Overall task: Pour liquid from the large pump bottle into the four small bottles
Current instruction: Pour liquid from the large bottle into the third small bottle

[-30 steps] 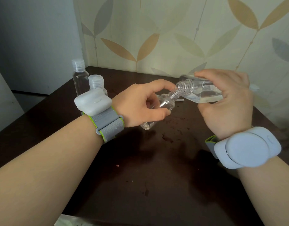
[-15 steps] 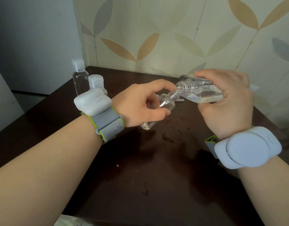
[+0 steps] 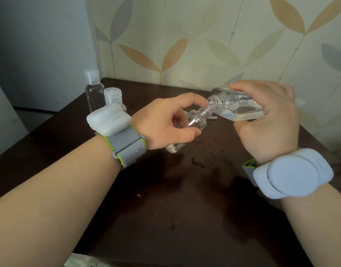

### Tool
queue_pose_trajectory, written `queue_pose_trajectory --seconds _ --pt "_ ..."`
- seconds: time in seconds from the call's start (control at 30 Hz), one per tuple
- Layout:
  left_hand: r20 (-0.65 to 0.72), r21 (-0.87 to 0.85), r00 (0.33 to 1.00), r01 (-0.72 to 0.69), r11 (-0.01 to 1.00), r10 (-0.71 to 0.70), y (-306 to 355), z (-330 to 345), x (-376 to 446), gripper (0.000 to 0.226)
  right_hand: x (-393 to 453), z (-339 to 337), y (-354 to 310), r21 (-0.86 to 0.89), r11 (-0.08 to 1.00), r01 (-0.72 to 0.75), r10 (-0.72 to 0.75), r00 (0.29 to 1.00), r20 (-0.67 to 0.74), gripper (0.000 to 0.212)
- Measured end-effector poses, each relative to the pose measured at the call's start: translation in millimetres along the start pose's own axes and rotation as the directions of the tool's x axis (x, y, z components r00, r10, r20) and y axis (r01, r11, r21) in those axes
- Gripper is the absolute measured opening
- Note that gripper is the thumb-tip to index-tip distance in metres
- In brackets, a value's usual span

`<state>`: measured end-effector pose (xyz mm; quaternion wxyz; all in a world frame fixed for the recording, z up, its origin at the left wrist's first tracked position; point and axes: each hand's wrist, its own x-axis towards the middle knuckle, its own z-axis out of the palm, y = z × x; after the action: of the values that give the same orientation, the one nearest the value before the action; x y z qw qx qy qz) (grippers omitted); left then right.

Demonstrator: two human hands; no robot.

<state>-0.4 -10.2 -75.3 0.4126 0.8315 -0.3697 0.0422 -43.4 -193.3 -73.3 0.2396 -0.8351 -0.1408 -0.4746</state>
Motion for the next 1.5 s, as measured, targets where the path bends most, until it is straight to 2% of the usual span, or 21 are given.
queue_pose_trajectory --seconds 0.47,1.5 --pt "0.007 0.004 1.000 0.011 1.000 -0.011 0.7 -0.8 -0.6 0.036 -0.4 0.5 0.3 0.034 0.999 -0.041 0.041 0.999 0.000 0.050" --pt "0.009 0.013 1.000 0.007 1.000 -0.007 3.1 -1.8 -1.1 0.038 -0.4 -1.8 -0.4 -0.010 1.000 0.003 -0.003 1.000 0.010 0.047"
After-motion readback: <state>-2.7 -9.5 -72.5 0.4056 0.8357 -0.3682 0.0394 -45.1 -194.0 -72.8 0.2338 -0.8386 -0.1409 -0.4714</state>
